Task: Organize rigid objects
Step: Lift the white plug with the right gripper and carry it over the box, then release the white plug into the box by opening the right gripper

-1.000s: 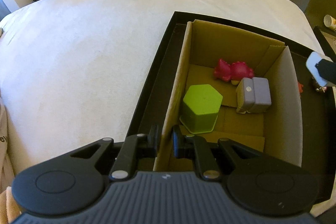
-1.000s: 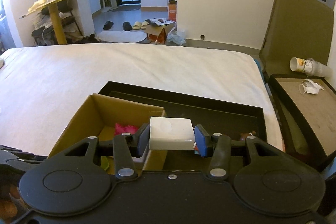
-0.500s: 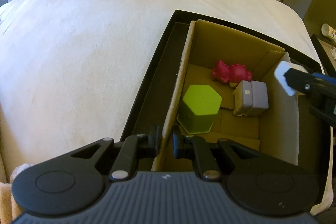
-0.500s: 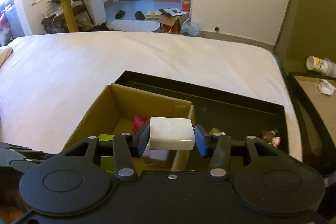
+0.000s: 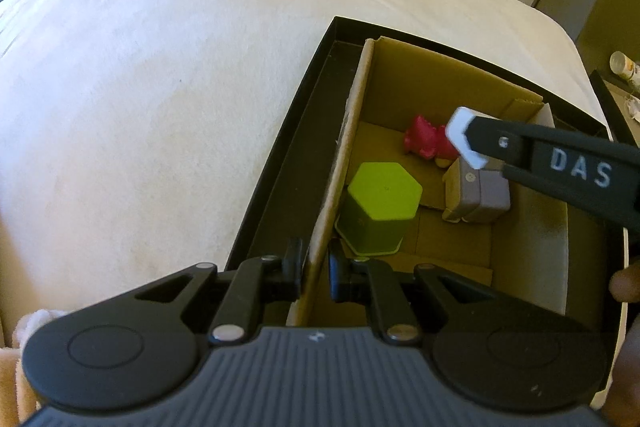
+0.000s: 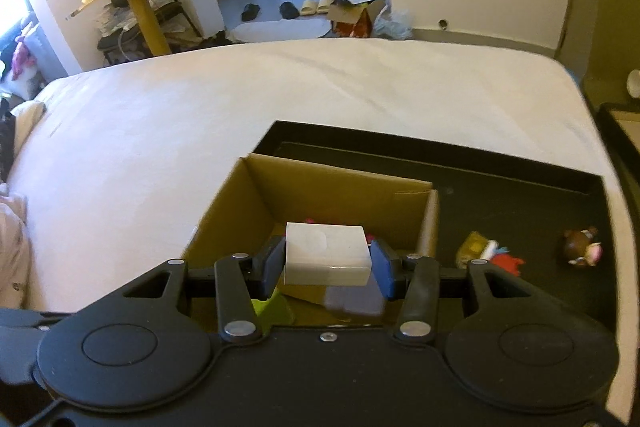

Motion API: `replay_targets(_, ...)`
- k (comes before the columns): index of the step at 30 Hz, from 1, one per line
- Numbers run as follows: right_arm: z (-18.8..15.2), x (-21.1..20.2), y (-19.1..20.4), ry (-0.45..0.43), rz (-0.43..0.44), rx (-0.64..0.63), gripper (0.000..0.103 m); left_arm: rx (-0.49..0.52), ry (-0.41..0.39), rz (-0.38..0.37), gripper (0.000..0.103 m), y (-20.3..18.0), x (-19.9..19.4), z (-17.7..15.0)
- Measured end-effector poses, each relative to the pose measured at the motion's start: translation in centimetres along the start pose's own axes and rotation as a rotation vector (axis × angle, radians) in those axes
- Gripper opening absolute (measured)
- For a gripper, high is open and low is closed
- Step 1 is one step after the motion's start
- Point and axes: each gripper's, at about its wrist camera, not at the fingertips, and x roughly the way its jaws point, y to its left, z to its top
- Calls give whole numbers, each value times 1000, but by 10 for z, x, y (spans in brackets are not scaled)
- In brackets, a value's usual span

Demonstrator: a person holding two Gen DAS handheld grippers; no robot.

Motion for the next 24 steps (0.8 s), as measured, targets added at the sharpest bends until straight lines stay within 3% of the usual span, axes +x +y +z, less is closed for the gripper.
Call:
replay_targets(16, -6, 21, 16, 107, 104, 41, 47, -7, 4, -4, 12, 1, 3, 0)
replay_targets(24, -4, 12, 10, 90, 140, 86, 47, 12, 2, 19, 12, -4, 4, -1)
